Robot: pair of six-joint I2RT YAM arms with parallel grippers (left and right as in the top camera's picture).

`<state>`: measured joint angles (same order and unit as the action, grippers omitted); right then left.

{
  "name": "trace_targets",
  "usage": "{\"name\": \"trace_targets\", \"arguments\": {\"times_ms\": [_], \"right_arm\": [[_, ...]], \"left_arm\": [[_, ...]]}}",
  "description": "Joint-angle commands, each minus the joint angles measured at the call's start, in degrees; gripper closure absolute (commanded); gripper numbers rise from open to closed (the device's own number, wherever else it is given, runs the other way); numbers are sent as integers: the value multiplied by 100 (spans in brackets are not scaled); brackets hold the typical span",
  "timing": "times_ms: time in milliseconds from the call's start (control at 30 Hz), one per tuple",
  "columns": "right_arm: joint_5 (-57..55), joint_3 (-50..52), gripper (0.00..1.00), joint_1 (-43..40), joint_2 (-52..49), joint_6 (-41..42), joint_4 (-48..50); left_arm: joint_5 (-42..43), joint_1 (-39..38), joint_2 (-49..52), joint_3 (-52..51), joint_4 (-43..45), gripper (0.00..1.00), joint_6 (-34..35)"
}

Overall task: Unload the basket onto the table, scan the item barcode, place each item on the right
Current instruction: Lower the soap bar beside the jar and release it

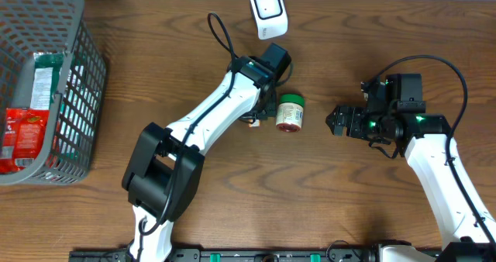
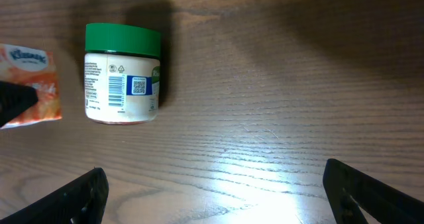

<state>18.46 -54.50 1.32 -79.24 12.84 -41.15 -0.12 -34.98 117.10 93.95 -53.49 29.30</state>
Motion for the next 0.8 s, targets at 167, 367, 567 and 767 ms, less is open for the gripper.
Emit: {"name": "trace_targets", "arguments": {"times_ms": [167,367,567,767], "right_arm": [[46,-87,1,66,4,42,-2],[44,-87,1,66,4,42,-2],[46,-87,1,66,4,42,-2],[46,-87,1,66,4,42,-2]], "left_arm": [[-26,-74,271,-15,264,78,-120],[-26,-98,271,-31,304,77,-120],[-31,-186,273,-186,398,77,-120],[-28,-188,275,-306,564,77,-116]]}}
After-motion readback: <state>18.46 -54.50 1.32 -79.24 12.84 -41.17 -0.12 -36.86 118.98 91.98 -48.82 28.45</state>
